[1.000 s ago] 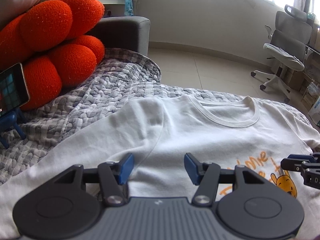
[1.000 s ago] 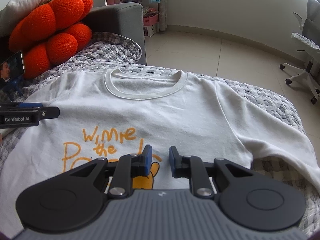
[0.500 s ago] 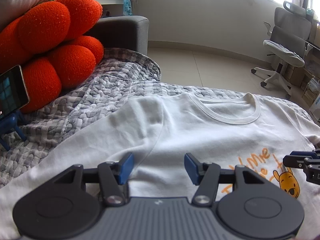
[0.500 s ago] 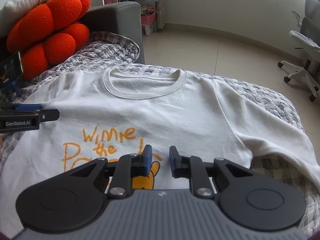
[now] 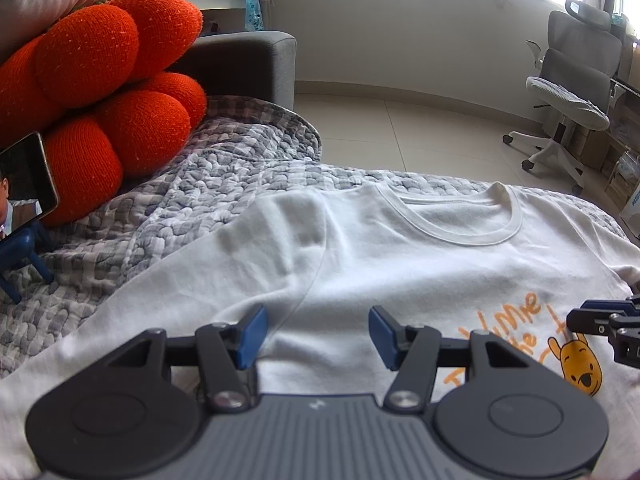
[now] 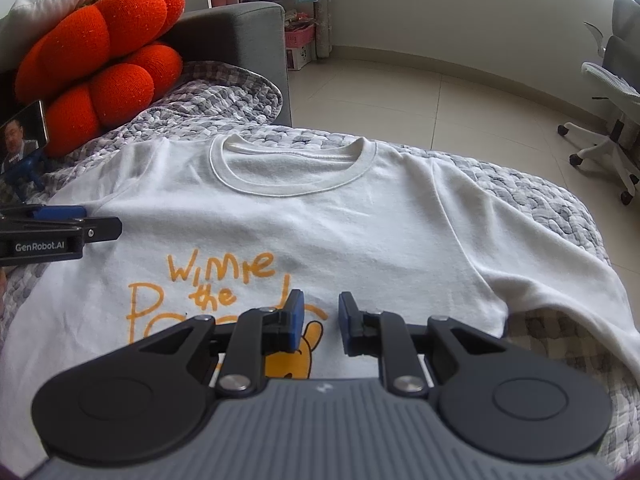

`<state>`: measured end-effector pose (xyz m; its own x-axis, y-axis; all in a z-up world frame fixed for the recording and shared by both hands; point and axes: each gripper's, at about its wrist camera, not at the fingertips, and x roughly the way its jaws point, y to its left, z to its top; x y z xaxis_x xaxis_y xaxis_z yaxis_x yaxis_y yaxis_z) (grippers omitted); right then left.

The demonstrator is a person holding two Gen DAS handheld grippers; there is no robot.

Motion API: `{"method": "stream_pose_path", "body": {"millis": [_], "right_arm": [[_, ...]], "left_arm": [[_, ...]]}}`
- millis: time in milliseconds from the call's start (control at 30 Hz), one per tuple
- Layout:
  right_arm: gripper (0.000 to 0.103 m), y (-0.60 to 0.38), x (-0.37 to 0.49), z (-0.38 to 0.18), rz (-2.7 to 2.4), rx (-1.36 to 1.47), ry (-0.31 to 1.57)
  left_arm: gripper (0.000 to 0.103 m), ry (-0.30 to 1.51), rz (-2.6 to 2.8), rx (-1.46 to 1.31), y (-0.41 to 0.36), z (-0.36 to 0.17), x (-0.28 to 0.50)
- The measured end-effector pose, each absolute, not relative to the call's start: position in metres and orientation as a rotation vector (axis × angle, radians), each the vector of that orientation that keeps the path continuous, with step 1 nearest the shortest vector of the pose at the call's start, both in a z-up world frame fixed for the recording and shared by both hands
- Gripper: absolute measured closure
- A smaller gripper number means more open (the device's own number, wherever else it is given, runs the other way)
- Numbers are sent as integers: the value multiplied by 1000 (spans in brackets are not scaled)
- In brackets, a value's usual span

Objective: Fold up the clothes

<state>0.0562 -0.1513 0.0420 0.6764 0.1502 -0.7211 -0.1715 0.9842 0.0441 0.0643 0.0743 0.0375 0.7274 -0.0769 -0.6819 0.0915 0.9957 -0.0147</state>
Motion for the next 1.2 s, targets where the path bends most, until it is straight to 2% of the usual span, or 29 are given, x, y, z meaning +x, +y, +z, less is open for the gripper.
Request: {"method": "stream_pose_path", "body": {"millis": [267,733,933,967,1000,1067,1200], "right_arm": [[83,-152,58,40,182,-20,823],[83,-156,59,40,177,-5,829],[87,-170,61,41,151,18,844],[90,-177,63,41,138,34,846],[97,-184,64,42,119,47,849],[102,-199,66,42,82,74,858],[103,-213,65,44,66,109,867]], "left_arm": [[45,688,-104,70,67,44,56],[44,742,-106,88,66,33,61],[42,761,-131,132,64,30,63],[42,764,-135,124,66,31,63],[42,767,-140,110,69,31,65],[42,773,-150,82,75,32,67],[44,780,-176,-20,91,38,71]]}}
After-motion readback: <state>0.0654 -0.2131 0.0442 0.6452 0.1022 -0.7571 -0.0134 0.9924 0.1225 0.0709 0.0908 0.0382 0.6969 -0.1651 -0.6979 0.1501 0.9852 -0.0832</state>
